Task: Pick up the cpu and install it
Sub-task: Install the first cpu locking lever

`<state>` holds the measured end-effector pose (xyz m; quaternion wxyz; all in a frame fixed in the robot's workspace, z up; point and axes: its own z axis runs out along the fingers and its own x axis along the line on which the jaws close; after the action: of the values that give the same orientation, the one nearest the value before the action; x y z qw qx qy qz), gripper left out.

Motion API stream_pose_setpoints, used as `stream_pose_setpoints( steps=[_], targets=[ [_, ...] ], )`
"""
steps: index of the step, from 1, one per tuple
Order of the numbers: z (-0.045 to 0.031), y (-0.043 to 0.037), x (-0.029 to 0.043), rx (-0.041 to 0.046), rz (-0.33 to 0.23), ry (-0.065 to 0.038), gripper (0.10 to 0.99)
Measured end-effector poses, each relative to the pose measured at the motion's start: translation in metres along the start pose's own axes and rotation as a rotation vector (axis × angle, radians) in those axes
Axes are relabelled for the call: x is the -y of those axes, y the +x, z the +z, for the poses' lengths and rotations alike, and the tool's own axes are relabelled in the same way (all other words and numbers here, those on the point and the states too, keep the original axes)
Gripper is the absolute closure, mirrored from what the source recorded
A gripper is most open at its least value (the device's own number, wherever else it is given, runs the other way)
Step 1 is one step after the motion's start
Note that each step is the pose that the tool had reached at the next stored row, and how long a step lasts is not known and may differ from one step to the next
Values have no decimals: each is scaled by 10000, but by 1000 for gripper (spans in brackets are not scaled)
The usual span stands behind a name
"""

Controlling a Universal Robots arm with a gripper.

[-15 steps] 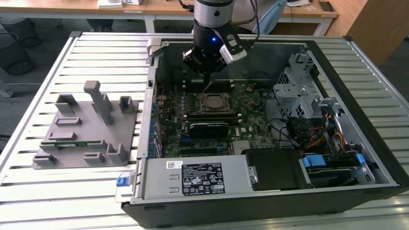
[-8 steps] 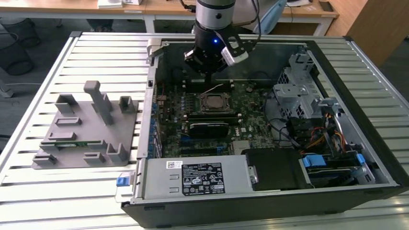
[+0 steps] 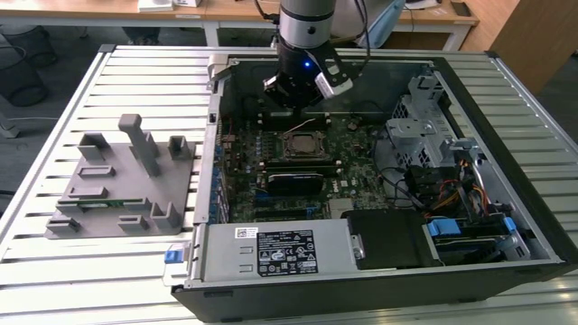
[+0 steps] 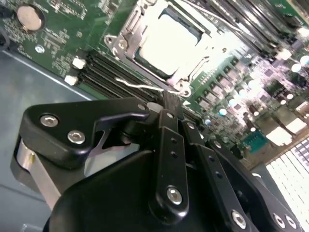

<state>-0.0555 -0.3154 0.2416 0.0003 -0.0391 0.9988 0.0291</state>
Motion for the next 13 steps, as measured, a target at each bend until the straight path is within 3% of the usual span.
stream_pose_setpoints(
  steps=[6, 13],
  targets=[
    [58, -64, -61, -4, -1, 43, 980],
    [106, -128, -59, -4, 1, 51, 980]
  ],
)
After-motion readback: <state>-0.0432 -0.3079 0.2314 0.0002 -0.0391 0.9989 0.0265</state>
